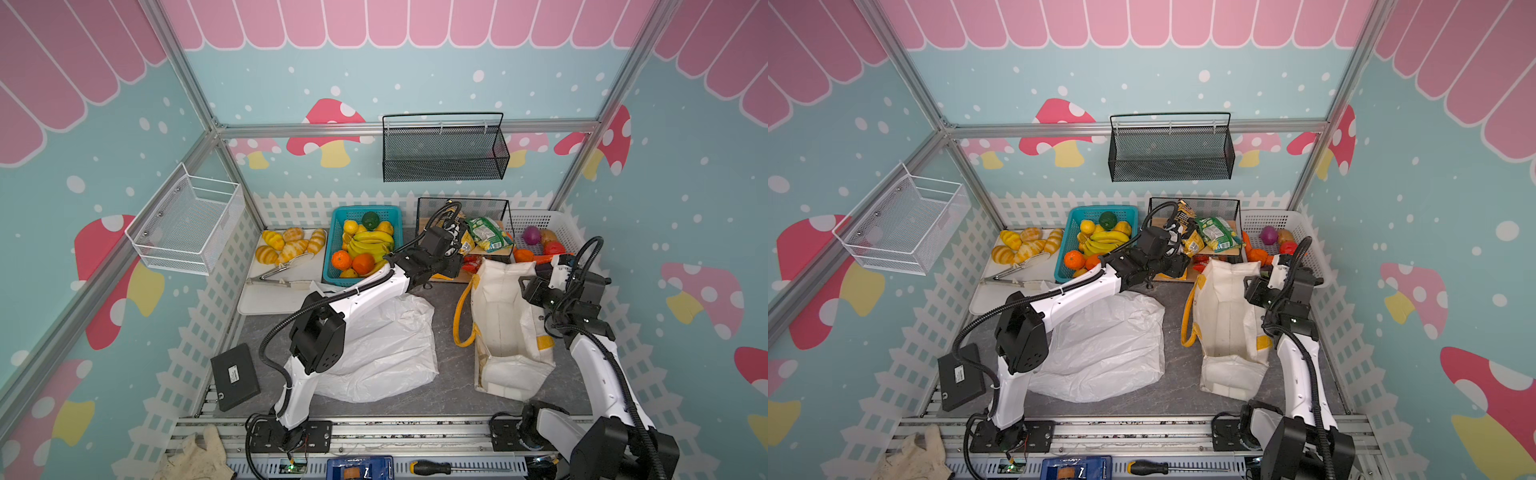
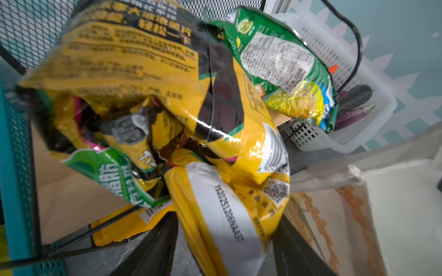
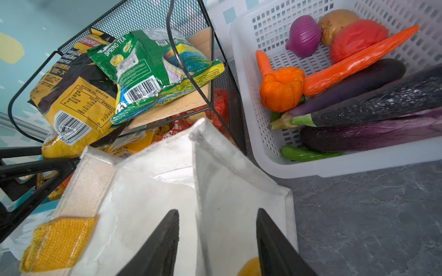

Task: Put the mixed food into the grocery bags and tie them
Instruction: 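Grasp a yellow chip bag from the rack with the left gripper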

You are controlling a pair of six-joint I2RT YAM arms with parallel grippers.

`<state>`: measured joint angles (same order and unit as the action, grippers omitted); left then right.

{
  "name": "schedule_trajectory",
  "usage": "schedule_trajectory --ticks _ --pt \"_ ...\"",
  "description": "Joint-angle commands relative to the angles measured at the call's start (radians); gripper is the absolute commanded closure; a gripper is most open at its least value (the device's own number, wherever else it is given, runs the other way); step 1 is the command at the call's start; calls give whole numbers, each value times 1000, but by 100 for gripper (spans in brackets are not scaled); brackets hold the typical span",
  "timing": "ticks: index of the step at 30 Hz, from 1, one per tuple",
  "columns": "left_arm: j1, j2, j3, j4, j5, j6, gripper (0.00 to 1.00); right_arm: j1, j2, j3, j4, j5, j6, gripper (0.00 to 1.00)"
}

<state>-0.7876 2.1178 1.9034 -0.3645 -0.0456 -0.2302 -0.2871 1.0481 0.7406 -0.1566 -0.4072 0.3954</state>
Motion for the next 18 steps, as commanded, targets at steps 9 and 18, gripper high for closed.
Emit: schedule_trajectory --ticks 9,18 --pt "5 -83 1 -6 -29 61 82 6 -17 -19 36 3 -10 46" --pt "-23 -357 -169 98 10 207 100 6 -28 -16 30 30 -16 45"
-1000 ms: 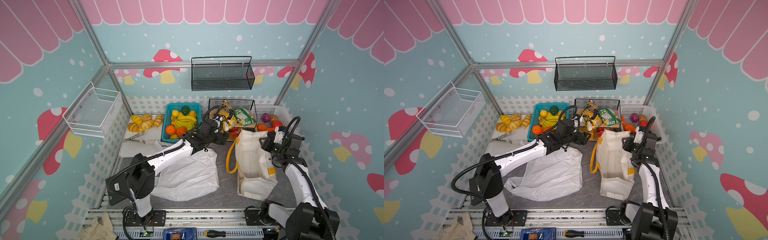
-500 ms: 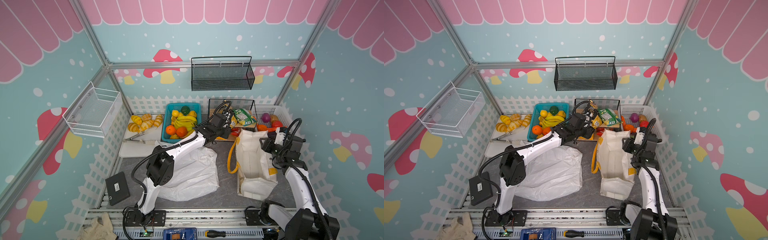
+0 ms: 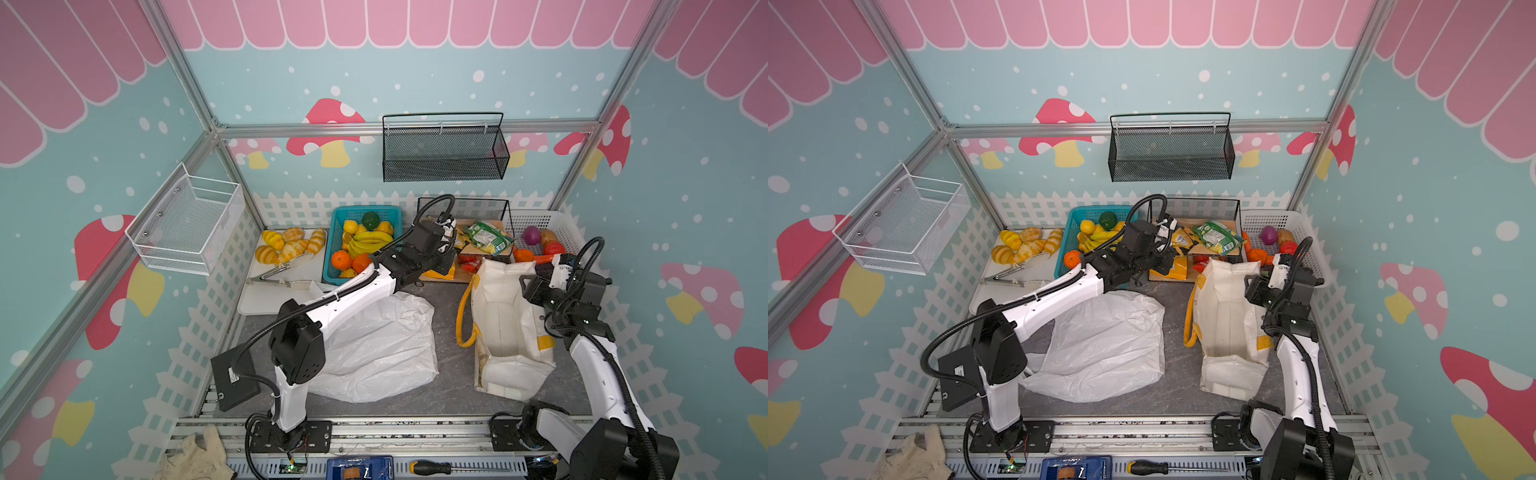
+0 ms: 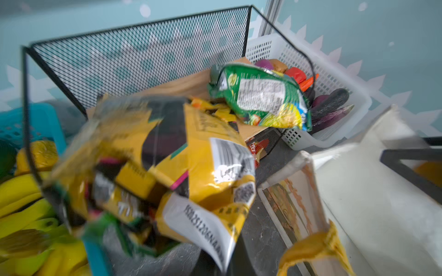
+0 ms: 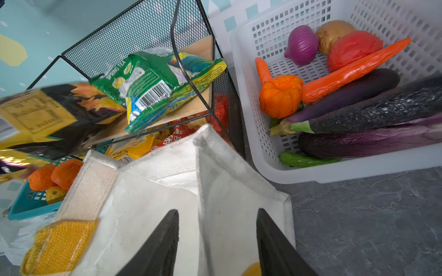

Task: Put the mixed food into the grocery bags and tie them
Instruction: 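Grasp a yellow chip bag from the rack with the left gripper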

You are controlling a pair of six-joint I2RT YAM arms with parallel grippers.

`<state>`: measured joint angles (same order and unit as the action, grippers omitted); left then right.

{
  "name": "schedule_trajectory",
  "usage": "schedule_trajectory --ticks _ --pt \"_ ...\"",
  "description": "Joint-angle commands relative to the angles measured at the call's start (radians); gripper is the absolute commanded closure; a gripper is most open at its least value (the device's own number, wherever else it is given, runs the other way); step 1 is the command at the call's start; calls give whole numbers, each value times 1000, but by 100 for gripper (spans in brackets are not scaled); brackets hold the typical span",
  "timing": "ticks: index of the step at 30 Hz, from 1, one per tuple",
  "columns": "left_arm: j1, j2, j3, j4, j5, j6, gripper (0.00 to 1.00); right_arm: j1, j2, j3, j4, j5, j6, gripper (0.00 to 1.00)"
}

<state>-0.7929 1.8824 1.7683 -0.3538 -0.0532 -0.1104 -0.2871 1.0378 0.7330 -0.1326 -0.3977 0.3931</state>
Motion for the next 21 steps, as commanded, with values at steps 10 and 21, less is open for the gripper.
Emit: schedule_trajectory --ticks 10,21 --pt "-136 -407 -256 243 334 190 100 6 -6 -10 -24 72 -37 65" --pt "-263 -263 -123 24 420 359 100 6 -69 -15 -47 98 -31 83"
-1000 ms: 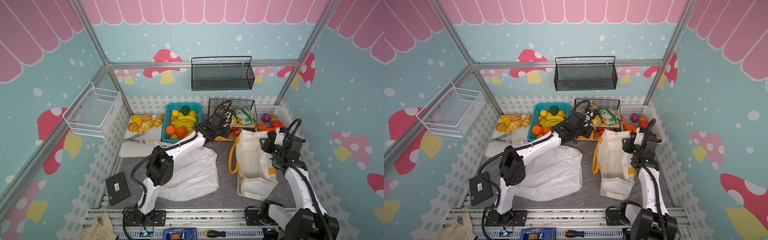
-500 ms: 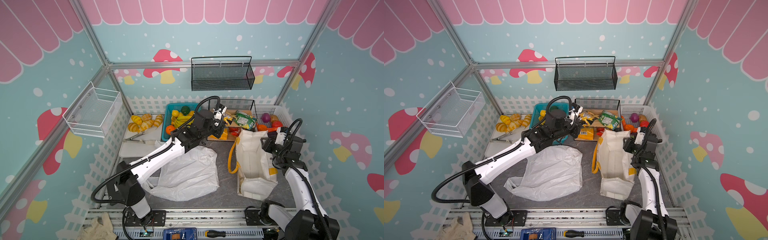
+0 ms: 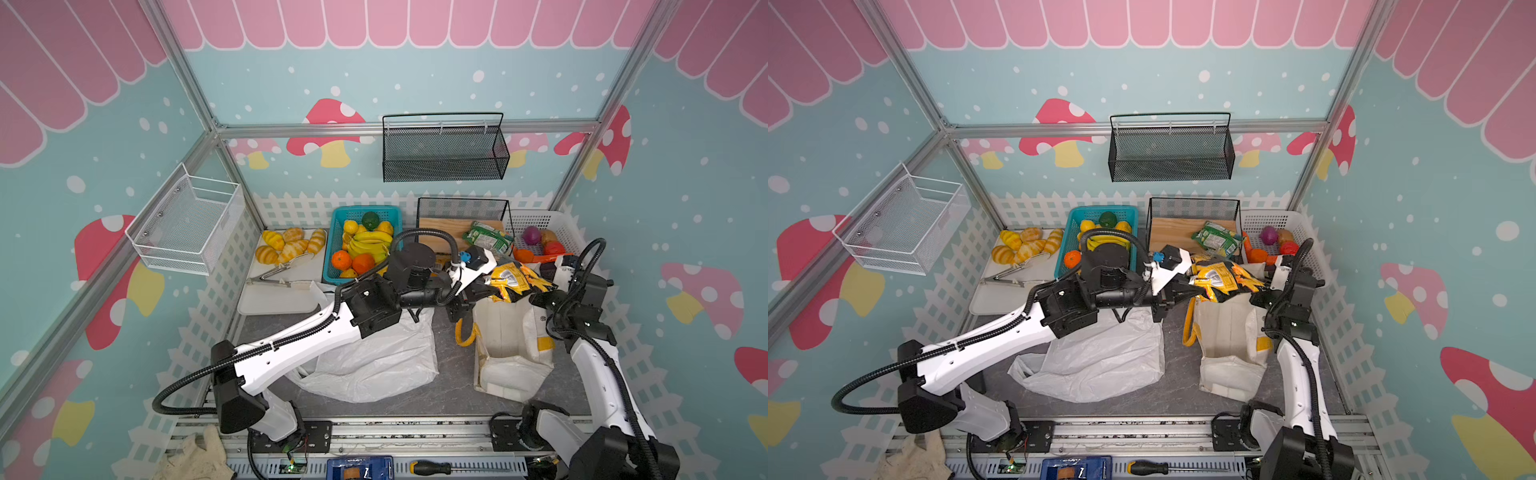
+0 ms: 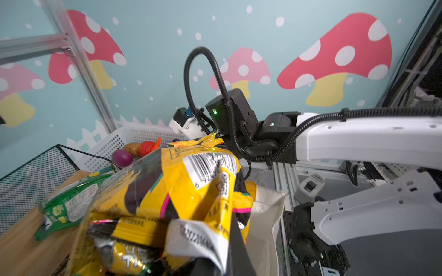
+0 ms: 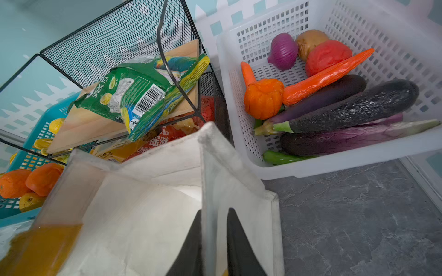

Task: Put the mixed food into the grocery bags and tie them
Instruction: 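Grasp a yellow chip bag from the rack with the left gripper, then carry the yellow chip bag over the tote and release it inside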

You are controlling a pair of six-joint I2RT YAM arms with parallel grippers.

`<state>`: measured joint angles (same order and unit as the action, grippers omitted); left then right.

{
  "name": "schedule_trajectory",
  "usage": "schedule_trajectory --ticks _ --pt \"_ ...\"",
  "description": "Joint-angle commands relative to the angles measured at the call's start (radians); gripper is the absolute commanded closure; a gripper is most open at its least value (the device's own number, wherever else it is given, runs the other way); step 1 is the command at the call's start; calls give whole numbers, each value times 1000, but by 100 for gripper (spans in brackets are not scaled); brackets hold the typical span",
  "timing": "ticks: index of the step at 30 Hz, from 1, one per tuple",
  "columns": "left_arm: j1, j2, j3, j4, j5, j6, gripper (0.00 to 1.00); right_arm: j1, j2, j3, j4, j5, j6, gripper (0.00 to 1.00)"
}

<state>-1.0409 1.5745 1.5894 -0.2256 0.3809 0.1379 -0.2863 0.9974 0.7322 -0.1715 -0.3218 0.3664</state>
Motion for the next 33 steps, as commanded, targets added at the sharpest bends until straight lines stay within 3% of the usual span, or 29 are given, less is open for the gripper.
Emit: schedule_trajectory --ticks 1,5,11,18,25,33 --pt "-23 63 70 -132 -36 132 100 6 -35 -16 -10 29 -6 83" --pt "-32 130 104 -195 -69 207 100 5 -46 -16 -14 44 -8 84" --pt "-47 251 215 -390 -209 459 100 6 -46 1 -23 56 -20 84" --pt "-108 398 360 -435 -353 666 100 5 -25 16 -8 -26 -8 85" --pt "-93 447 352 -351 -416 702 97 6 -19 35 -11 -7 -12 85" --pt "-81 462 346 -372 -461 667 76 6 -18 48 11 16 0 85"
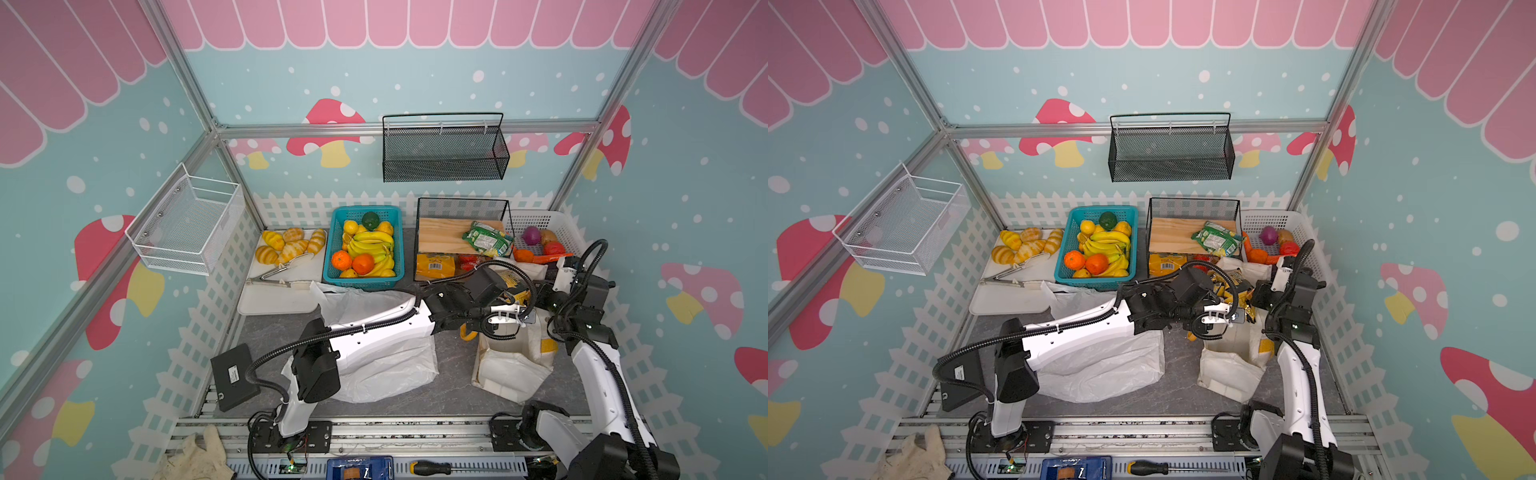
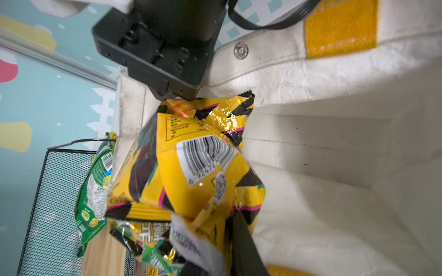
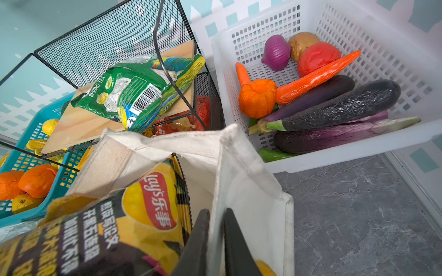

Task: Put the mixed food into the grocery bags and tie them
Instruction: 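Carry the yellow chip bag over the tote and release it inside, then grasp the tote's yellow handle with the left gripper while the right gripper reaches out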

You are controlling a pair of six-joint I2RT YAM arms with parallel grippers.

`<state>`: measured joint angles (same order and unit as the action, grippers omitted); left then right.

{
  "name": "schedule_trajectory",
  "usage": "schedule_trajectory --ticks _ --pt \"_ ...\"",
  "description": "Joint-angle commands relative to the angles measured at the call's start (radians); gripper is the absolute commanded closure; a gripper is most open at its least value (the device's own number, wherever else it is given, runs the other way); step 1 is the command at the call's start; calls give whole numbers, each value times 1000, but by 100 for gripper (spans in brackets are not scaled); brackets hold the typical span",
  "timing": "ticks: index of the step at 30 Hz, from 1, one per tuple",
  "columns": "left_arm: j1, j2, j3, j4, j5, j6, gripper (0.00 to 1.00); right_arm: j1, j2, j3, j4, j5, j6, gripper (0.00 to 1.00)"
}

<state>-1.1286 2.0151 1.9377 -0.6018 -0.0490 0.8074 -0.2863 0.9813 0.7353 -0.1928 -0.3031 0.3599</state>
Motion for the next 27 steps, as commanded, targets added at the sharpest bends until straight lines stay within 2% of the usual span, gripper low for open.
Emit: schedule_trajectory --ticks 1,5,8,10,15,19,22,24,27 --pt "8 12 4 -1 -24 -30 70 6 -1 48 33 -3 7 85" --pt "12 -52 12 -3 34 -166 43 5 11 48 46 -26 15 85" --pt "15 -113 -20 8 75 -292 31 8 20 38 63 -41 26 86" --pt "28 -156 -73 34 58 -394 24 12 22 32 75 -49 32 85" --pt "97 -228 -201 44 6 -725 20 19 33 40 87 -48 31 86" --pt "143 -250 -301 30 66 -936 20 28 51 39 106 -60 40 86" --pt "169 -232 -352 58 126 -1028 20 38 55 32 123 -60 47 86" --pt "185 -194 -327 56 165 -1055 18 42 59 30 132 -64 50 86" --pt "203 -135 -270 68 254 -1083 22 57 65 28 136 -68 51 86"
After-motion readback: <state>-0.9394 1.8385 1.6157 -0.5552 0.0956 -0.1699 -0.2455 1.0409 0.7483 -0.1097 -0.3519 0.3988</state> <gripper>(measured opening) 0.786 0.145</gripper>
